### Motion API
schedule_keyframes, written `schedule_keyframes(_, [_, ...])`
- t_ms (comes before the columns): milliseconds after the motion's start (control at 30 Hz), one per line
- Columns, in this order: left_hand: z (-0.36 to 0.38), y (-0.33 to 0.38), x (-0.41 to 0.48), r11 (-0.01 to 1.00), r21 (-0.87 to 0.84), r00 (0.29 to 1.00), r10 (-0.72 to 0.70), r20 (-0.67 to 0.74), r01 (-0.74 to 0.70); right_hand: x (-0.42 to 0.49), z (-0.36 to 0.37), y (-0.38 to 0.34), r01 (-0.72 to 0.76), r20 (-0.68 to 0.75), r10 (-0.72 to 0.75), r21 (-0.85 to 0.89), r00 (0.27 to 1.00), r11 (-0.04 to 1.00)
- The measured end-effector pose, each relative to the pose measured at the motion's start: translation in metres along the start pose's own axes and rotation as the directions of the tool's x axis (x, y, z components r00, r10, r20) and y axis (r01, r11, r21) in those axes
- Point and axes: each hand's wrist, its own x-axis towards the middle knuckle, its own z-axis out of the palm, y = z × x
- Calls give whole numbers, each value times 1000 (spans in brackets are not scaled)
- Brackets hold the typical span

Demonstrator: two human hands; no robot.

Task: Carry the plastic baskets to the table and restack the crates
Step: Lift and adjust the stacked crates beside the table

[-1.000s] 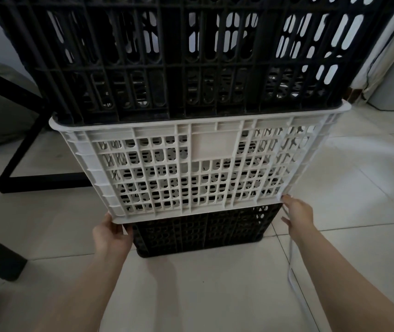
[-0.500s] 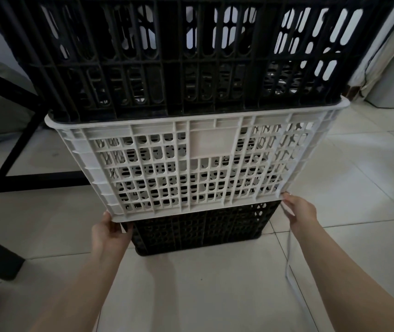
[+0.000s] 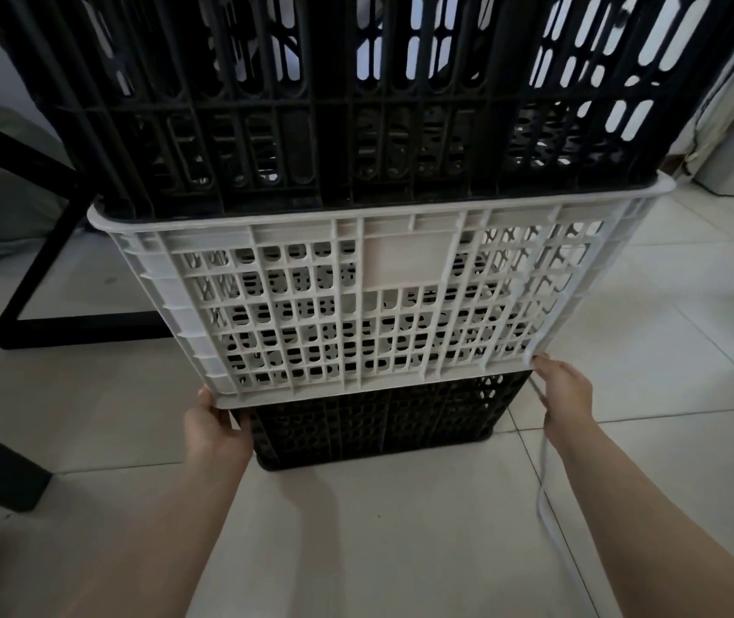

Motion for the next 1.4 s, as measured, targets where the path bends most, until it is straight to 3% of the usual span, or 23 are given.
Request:
schedule_keyframes(200, [-3, -1, 3, 998, 51, 1000, 24, -3, -24, 8, -3, -4, 9, 10, -8, -68, 1000, 998])
schedule_keyframes(433, [-7, 6, 1, 998, 60, 998, 20, 54, -23, 11, -7, -7, -81, 50, 78, 75, 996, 994])
schedule_keyframes(667, [-5, 6, 6, 999, 44, 997, 25, 67, -28, 13, -12, -4, -79, 111, 54, 236, 992, 969])
schedule_keyframes(1067, [-3, -15, 9, 967, 210, 987, 155, -41, -143, 3, -9, -1, -45, 53, 37, 152, 998, 987])
schedule_keyframes(1233, [-10, -23, 27, 825, 478, 904, 406, -131, -301, 5, -8, 1, -40, 47, 35, 109, 998, 993])
schedule_keyframes(1300, [-21, -26, 52, 762, 552, 891, 448, -71, -339, 7, -9, 0, -13, 39, 9, 93, 999, 996])
schedule_keyframes(1400, [-16, -28, 14, 570, 724, 876, 473, 97, -388, 8, -9, -3, -6, 82, -4, 126, 997, 992])
